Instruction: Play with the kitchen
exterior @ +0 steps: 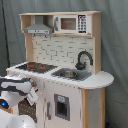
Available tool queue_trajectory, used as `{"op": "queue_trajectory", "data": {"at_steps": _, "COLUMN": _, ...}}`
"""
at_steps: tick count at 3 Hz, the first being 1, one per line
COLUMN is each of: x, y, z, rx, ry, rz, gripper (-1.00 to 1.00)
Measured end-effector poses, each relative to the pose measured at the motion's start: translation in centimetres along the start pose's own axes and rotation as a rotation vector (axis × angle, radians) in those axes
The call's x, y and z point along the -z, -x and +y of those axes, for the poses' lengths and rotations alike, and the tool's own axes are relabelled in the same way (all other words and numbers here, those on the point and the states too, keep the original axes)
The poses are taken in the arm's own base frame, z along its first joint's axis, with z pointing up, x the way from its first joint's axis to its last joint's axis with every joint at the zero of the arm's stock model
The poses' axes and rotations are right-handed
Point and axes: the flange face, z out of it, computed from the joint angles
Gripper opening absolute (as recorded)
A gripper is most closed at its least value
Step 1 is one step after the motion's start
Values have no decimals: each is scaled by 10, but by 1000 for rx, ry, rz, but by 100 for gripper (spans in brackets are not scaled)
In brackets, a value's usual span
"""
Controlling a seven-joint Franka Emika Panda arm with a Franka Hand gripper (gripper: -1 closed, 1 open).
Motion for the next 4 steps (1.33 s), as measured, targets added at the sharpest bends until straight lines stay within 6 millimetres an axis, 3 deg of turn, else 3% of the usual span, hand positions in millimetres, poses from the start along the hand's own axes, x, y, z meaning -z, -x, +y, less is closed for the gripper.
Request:
{"op": "queue_trajectory", "data": {"at_steps": 1, "x": -6, "y": 6, "z": -8, "rx": -18, "ry": -6, "rz": 7, "gripper": 100}}
{"op": "queue_trajectory", "data": {"at_steps": 3, "x": -19, "y": -4, "z": -15, "rx": -52, "ry": 3, "rz": 27, "gripper": 100}}
{"op": "queue_trajectory", "data": {"at_steps": 4, "x": -20, "y": -4, "z": -15, "rx": -52, "ry": 3, "rz": 26, "gripper": -100}}
